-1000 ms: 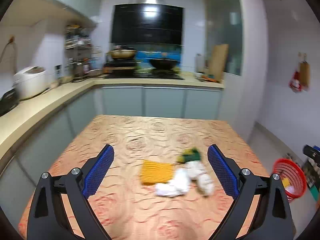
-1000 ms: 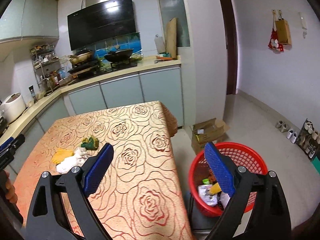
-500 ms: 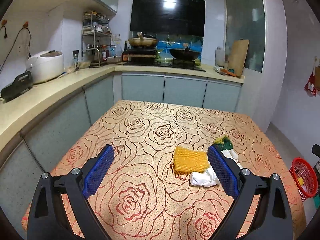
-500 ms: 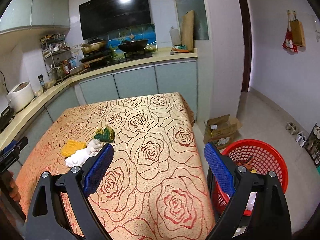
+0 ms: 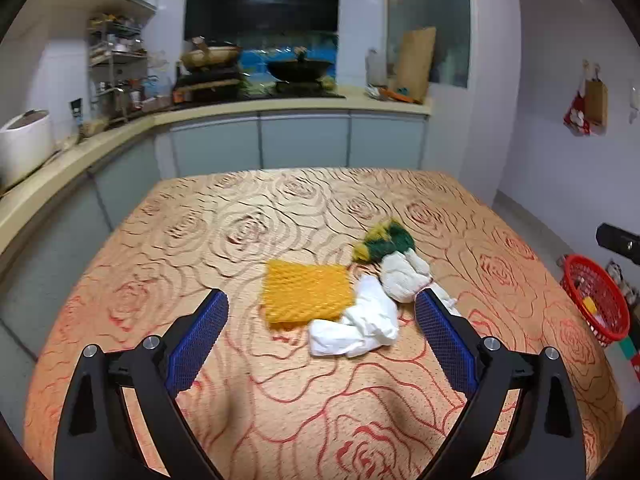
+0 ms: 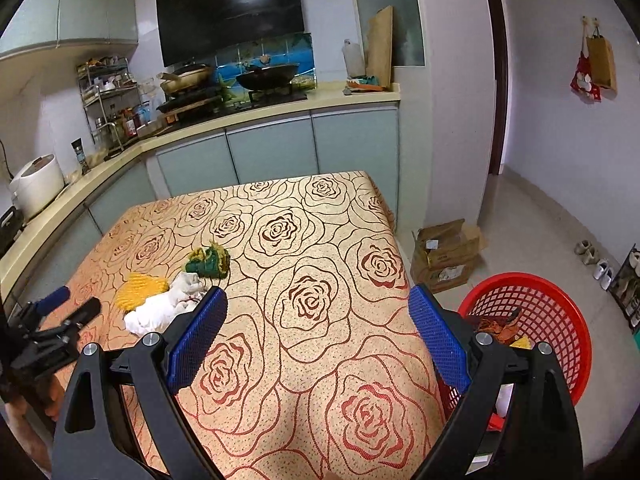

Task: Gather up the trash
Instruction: 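Grasp the white cloth with the left tool while the right tool grasps the white mesh bag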

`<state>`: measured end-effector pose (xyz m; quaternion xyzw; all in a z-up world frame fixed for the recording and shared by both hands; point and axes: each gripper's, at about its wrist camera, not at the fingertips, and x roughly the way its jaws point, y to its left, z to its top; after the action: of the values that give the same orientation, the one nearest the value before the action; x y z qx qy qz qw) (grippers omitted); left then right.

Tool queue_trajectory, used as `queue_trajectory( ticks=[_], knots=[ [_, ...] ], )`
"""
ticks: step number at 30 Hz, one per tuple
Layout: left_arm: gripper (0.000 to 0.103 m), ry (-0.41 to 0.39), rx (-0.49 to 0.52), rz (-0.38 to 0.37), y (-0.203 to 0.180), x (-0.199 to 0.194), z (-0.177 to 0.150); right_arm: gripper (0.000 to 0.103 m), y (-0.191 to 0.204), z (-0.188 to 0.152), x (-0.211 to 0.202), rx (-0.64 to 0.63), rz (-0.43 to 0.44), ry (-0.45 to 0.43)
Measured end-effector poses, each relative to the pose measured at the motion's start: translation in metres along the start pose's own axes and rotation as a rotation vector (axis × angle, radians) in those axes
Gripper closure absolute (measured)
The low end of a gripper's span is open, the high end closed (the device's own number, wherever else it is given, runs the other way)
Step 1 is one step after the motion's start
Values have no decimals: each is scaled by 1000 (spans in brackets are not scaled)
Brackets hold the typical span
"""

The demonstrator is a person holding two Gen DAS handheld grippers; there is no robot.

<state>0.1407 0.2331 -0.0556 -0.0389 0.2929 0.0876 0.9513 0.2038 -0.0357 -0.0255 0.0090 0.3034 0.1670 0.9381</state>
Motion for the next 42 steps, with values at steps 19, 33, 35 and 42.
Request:
queue_trajectory(
  ticks=[19,33,35,42],
  knots=[
    [60,200,81,-90,-24,68,-7,14,-11,-1,24,32,-9,40],
    [79,189,61,-102,-20,54,-9,14,9,-3,28,-6,20,58],
    [79,176,45,-103,-15,46,-8,14,14,-3,29,-16,27,62],
    [79,116,24,-57,3,19,-3,14,42,-7,38,-77,71,70]
  ],
)
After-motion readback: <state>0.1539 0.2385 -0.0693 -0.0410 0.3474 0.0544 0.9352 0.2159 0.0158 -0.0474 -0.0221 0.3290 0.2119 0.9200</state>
